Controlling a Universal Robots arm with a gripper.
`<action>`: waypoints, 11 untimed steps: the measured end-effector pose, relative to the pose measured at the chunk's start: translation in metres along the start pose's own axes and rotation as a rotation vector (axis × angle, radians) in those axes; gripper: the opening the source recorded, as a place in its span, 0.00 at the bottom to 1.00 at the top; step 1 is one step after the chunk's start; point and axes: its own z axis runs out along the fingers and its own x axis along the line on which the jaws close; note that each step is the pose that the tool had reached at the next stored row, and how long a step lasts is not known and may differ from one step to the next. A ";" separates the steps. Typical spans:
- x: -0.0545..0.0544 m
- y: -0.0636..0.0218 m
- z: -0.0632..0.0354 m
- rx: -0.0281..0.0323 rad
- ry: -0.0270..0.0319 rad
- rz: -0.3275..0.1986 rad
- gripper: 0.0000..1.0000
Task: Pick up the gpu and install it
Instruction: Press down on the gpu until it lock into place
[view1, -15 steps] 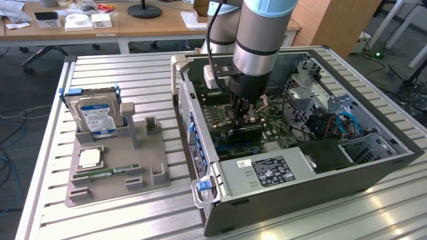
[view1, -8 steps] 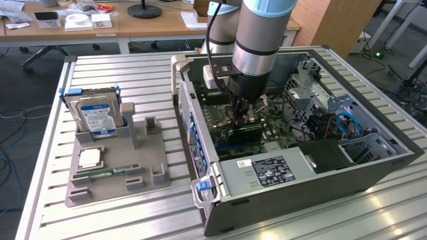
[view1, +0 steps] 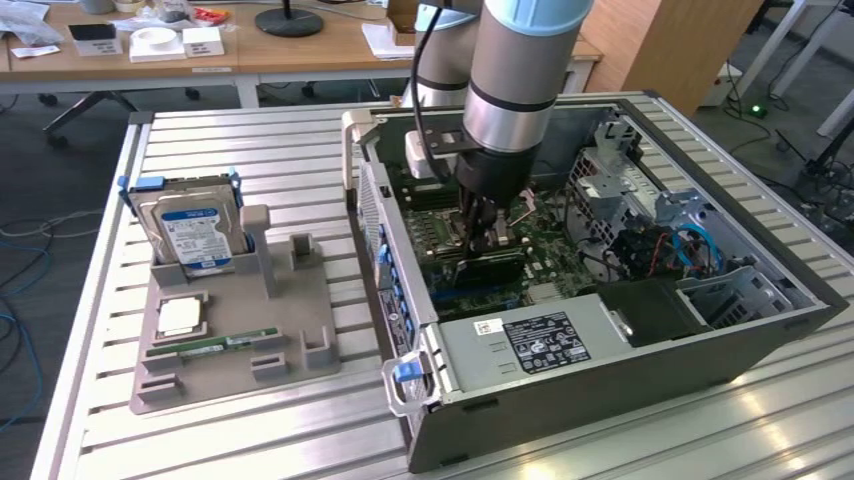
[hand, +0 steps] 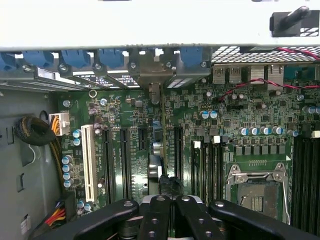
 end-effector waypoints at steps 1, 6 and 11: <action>0.000 0.0000 0.0001 0.0000 0.0001 0.000 0.11; 0.000 0.0035 0.0008 0.0002 0.0001 0.000 0.11; 0.001 0.0086 0.0014 0.0004 0.0003 0.000 0.11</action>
